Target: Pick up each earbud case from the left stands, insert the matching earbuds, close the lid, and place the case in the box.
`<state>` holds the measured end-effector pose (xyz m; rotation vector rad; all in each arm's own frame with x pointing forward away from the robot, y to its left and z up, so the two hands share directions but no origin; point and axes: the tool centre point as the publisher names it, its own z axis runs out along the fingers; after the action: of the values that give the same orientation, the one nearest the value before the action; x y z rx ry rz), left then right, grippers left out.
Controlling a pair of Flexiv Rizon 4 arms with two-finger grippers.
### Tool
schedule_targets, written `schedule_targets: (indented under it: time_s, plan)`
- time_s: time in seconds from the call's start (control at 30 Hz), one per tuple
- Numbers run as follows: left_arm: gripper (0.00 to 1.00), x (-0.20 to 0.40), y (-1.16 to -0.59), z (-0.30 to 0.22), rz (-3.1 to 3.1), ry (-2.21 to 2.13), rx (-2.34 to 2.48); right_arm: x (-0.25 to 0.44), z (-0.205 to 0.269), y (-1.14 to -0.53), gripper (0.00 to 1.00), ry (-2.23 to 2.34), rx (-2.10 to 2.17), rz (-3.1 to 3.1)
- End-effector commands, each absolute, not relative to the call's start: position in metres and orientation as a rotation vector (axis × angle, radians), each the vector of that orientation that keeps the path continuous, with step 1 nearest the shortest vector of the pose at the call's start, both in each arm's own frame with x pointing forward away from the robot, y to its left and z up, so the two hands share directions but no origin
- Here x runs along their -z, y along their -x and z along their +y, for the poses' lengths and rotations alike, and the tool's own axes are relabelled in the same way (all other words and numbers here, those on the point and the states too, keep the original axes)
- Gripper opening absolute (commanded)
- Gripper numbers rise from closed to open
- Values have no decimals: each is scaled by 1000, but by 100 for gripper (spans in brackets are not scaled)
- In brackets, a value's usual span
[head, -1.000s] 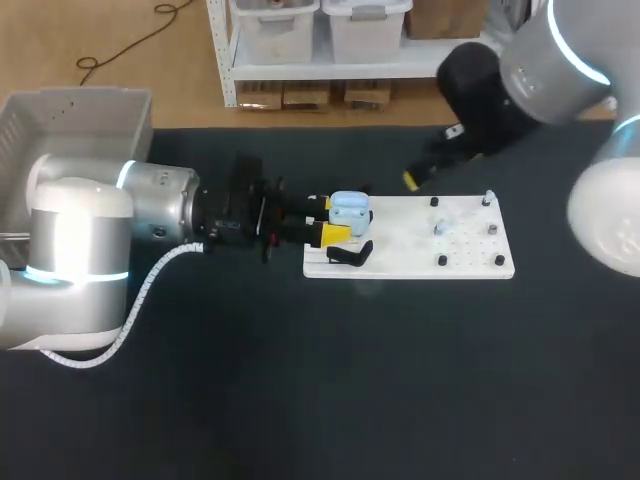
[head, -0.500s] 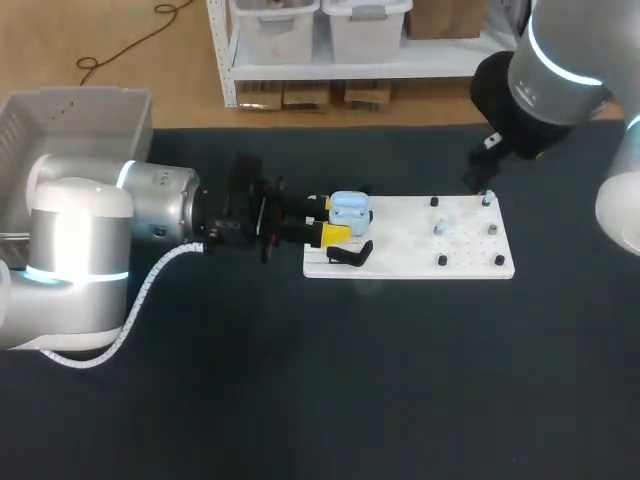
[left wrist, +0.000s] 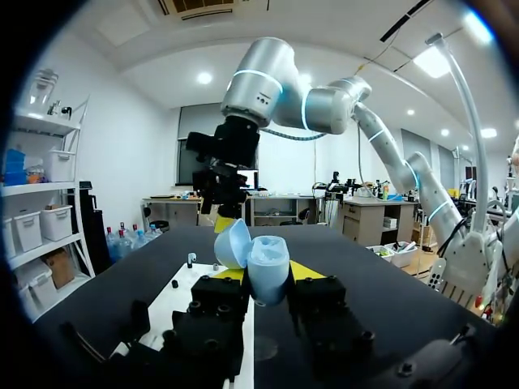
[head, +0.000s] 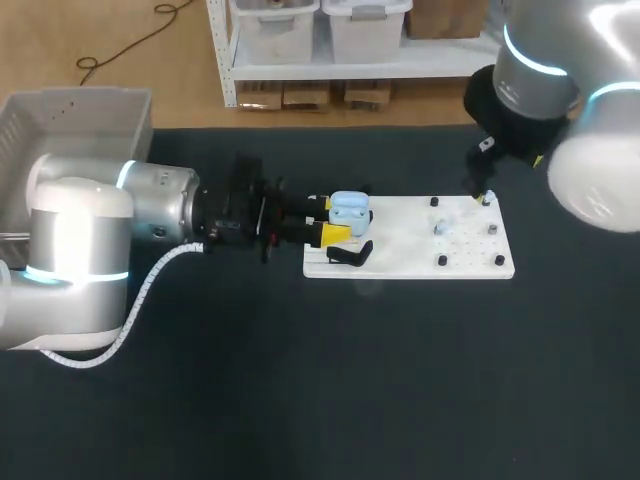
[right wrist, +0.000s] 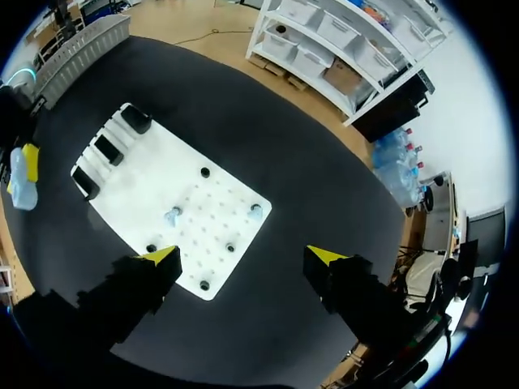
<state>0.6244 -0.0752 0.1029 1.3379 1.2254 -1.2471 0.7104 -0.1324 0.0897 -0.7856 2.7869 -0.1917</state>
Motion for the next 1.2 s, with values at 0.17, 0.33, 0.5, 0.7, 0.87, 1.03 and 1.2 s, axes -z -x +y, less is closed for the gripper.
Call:
schedule_targets:
  time_s: [0.17,0.33,0.5,0.7,0.87,1.03,1.2]
  plan:
    - [0,-103,-625,-75,1225,-1339,1248,-70,-128,-733,98,753,235,2875]
    - [0,-103,-625,-75,1225,-1339,1248,-59,-133,-733,85,721,244,2897]
    - [0,-103,-625,-75,1225,-1339,1248,-50,-137,-731,67,707,238,2916]
    - [0,-103,-625,-75,1225,-1339,1248,-44,-138,-731,64,705,241,2927]
    - [0,-103,-625,-75,1225,-1339,1248,-38,-140,-732,56,707,248,2944]
    - [0,-103,-625,-75,1225,-1339,1248,-33,-140,-733,50,708,253,2950]
    - [0,-103,-625,-75,1225,-1339,1248,-28,-140,-735,49,712,260,2954]
